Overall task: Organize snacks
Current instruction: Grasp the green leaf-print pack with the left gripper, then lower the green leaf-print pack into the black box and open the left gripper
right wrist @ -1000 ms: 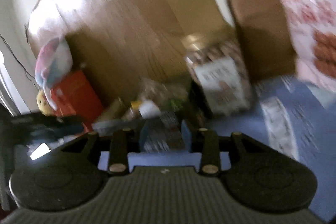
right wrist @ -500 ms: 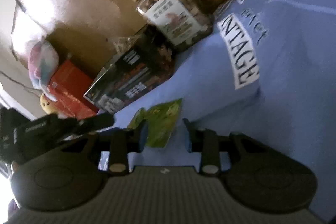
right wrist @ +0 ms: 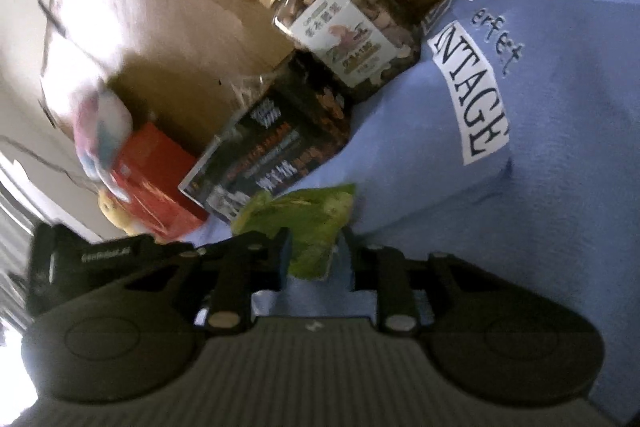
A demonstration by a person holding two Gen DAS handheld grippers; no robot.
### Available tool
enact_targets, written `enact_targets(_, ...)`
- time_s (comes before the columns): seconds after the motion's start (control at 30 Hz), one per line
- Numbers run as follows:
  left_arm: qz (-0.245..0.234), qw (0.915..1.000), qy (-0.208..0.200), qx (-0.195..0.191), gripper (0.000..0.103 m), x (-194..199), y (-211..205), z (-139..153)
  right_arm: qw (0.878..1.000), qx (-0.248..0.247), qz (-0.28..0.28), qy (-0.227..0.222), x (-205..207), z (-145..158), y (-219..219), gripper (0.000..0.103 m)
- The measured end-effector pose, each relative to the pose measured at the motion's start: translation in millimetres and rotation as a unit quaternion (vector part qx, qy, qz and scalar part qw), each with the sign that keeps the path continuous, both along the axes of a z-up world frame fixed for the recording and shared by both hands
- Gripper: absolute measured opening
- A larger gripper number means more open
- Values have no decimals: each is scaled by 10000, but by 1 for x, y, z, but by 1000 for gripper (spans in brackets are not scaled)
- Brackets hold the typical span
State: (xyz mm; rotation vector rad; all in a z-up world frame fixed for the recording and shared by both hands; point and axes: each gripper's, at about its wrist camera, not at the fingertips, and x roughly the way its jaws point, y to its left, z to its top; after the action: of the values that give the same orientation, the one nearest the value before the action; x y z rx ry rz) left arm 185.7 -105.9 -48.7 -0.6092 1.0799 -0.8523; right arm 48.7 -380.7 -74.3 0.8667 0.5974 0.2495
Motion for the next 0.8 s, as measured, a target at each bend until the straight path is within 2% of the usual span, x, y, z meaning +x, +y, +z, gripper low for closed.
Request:
enact_targets(0.17, 113, 9990, -246, -369, 14, 5, 22, 27, 9952, 954, -193, -126, -7, -9, -17, 37)
enact_targets(0.3, 186, 9979, -396, -473, 14, 18, 35, 44, 9770, 2108, 201, -243, 7, -6, -17, 37)
enact_targets(0.33, 198, 9977, -420, -496, 14, 22, 38, 45, 9754, 2173, 265, -273, 15, 1, -14, 37)
enact_targets(0.4, 258, 9970, -467, -563, 14, 29, 44, 50, 9814, 1872, 352, -256, 34, 18, -5, 37)
enact_targets(0.43, 332, 9965, -532, -553, 14, 32, 45, 53, 9835, 1735, 441, -274, 44, 26, 1, 29)
enact_targets(0.47, 418, 9959, -628, -499, 15, 37, 49, 58, 9856, 1576, 527, -317, 57, 35, 9, 17)
enact_targets(0.53, 628, 9937, -882, -302, 15, 53, 56, 68, 9910, 1128, 607, -393, 77, 51, 24, 13)
enact_targets(0.57, 772, 9917, -1018, -136, 16, 61, 57, 72, 9927, 911, 635, -469, 91, 59, 33, 13)
enact_targets(0.63, 1059, 9847, -1317, 423, 25, 79, 52, 79, 9949, 537, 633, -568, 116, 70, 49, 16)
enact_targets(0.67, 1173, 9802, -1377, 806, 35, 90, 46, 79, 9962, 193, 574, -625, 129, 74, 58, 17)
enact_targets(0.7, 1310, 9743, -1400, 1184, 40, 98, 42, 78, 9963, -229, 495, -660, 140, 77, 66, 17)
enact_targets(0.73, 1401, 9699, -1429, 1384, 41, 101, 41, 77, 9944, -684, 421, -689, 146, 81, 74, 17)
enact_targets(0.8, 1407, 9662, -1534, 1521, 41, 98, 44, 76, 9901, -1137, 360, -744, 146, 82, 80, 17)
